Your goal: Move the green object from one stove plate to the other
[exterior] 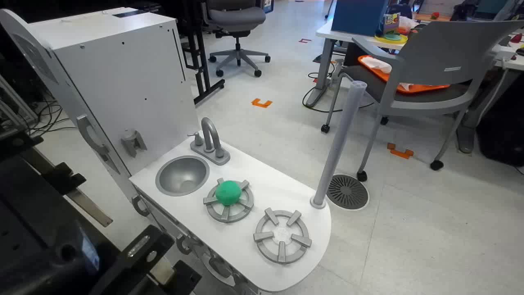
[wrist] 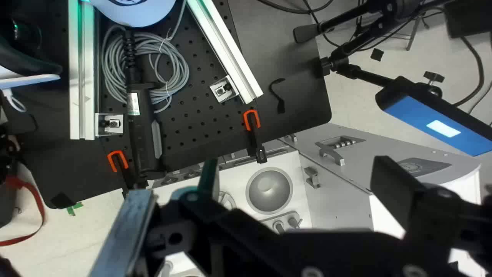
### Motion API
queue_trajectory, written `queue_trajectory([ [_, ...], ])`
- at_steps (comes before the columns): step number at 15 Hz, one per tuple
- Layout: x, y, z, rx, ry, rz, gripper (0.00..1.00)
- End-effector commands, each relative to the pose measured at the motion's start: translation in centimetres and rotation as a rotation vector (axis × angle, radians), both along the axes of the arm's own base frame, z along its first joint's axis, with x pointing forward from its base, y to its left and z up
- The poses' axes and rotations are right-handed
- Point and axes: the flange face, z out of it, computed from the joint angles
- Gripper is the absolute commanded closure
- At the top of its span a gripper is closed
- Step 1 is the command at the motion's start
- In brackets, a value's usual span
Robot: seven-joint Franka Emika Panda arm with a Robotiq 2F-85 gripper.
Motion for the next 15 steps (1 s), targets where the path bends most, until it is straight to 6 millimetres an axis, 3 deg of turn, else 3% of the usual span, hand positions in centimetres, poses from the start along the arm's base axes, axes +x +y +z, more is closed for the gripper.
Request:
queue_trajectory([
  [1,0.0,0.0,0.1,0.000,0.000,0.000,0.00],
  [4,0.0,0.0,0.1,0.000,0.000,0.000,0.00],
  [7,3.2,0.8,0.1,0.046,-0.079,-0.020,0.00],
  [11,11.2,1.5,-1.7,0.074,-0.275,-0.043,0.00],
  [15,18.0,1.9,-7.2,0.024,-0.364,-0.067,0.00],
])
